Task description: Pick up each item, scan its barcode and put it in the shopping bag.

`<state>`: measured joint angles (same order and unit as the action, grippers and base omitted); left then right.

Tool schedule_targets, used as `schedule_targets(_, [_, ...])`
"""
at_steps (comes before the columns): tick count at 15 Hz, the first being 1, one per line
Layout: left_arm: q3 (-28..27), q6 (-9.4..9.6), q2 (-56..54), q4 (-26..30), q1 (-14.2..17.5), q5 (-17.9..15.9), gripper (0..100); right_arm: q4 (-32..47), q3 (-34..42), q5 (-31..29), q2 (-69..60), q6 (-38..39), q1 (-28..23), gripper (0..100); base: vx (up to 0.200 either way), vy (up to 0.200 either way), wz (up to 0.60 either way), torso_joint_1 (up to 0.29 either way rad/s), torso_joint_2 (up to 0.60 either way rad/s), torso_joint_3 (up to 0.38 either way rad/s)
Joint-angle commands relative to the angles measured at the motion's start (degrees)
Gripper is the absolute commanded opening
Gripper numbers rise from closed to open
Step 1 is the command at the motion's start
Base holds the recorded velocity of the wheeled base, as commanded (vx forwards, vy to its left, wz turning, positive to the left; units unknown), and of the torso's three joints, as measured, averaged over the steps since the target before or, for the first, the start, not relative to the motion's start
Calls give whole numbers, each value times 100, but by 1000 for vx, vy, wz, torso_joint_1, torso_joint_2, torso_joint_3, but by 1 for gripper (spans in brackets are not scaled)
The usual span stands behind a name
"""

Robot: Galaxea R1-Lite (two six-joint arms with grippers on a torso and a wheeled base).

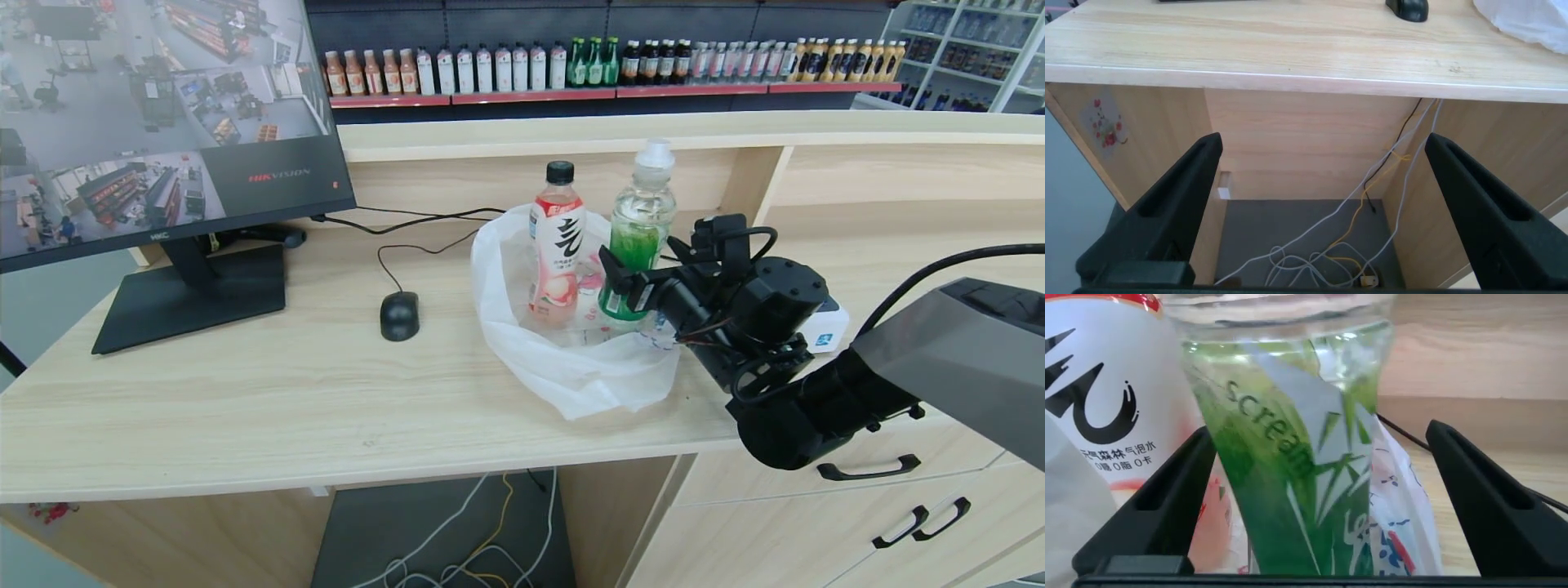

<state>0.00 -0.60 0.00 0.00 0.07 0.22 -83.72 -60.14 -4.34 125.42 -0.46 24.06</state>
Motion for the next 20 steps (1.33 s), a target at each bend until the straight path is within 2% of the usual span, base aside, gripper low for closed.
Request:
schedule_targets(1, [0, -2, 0, 0, 1, 4, 100, -21, -7, 3, 9, -6, 2, 100, 0, 0, 0, 0, 0, 0])
schedule_targets(10, [0, -2, 0, 0, 1, 4, 100, -276, 257, 3, -61, -15, 11, 100, 0, 0, 0, 0, 0, 0])
schedule_targets(14, [0, -2, 0, 0, 1, 4, 100, -241, 538, 21, -571, -24, 98, 100, 0, 0, 0, 0, 0, 0])
schedule_targets(20, [0, -2, 0, 0, 1, 4, 100, -276, 2762, 12, -2373, 29, 178, 100, 0, 0, 0, 0, 0, 0])
